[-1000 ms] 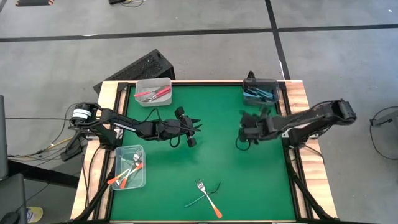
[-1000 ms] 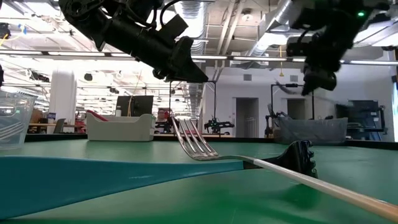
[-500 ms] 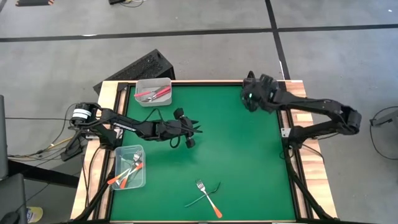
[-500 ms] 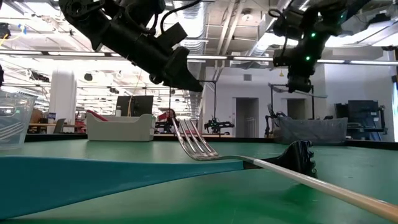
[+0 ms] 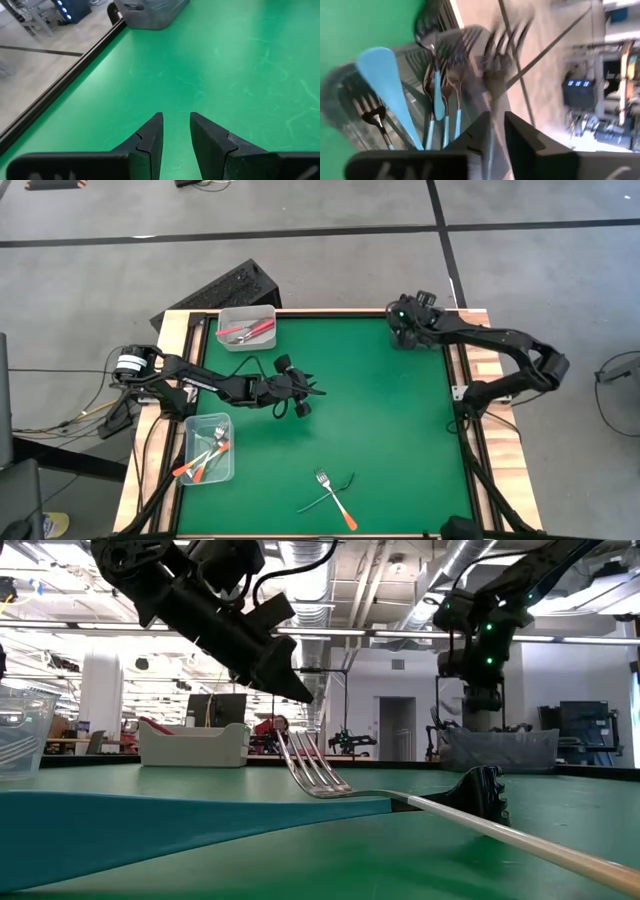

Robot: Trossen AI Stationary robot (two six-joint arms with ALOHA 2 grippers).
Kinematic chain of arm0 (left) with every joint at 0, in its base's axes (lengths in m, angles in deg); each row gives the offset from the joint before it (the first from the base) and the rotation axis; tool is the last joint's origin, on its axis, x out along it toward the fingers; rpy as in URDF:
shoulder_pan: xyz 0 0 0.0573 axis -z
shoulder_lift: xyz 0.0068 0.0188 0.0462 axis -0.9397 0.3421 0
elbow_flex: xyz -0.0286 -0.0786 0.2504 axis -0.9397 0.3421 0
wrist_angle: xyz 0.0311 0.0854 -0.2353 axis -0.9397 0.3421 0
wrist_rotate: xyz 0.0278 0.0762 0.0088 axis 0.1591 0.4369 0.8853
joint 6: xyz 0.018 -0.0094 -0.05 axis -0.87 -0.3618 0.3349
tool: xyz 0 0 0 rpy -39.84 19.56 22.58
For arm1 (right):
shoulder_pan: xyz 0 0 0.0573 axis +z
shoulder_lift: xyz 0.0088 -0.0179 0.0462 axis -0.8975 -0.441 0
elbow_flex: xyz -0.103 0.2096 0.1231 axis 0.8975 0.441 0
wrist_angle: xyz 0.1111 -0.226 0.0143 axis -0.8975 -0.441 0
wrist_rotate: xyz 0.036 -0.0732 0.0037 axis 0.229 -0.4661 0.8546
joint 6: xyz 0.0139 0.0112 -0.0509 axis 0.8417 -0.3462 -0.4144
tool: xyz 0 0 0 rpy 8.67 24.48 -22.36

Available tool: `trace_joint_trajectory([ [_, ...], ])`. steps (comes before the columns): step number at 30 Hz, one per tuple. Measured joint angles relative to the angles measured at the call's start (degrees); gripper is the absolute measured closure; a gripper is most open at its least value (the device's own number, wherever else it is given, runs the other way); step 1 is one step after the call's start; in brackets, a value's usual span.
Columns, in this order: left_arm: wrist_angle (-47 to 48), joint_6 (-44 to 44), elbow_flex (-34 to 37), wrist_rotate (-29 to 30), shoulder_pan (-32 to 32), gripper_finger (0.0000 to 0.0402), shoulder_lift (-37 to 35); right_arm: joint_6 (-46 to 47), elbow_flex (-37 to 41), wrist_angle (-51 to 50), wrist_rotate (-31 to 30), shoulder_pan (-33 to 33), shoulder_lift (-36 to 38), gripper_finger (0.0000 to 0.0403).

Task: Sort silverware by color (type)
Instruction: Put the blue fork into the black bin, then put the orange fork into the transparent bin

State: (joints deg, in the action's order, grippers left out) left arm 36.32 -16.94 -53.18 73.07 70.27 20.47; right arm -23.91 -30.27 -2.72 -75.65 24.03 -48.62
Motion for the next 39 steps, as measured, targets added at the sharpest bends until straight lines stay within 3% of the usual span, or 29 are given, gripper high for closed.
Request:
trace_joint_trajectory([
  [10, -0.09, 0.46, 0.14, 0.06, 0.00, 0.0315, 0.00, 9.64, -0.04, -2.03, 0.41, -1.89, -2.04, 0.0239],
  [16, -0.11, 0.99, 0.14, -0.08, 0.00, 0.0315, 0.00, 23.53, -0.07, -6.25, 4.12, 3.78, 0.44, 0.0224],
  [20, -0.40, 2.87, 0.14, -2.69, 0.09, 0.0315, 0.00, 32.08, -0.07, -10.19, 12.65, 10.16, 2.38, 0.0231],
  [26, -2.46, 3.44, 0.11, -12.05, 0.13, 0.0315, 0.00, 40.95, -0.07, -12.03, 23.61, 22.24, 2.94, 0.0240],
  [33, -2.43, 3.47, 0.12, -10.09, 0.13, 0.0315, 0.00, 47.97, -0.07, -6.51, 28.48, 40.04, 2.96, 0.0242],
  [39, -4.06, 4.94, 0.11, -7.41, 0.12, 0.0315, 0.00, 48.85, -0.07, 0.95, 28.90, 53.66, 2.96, 0.0242],
])
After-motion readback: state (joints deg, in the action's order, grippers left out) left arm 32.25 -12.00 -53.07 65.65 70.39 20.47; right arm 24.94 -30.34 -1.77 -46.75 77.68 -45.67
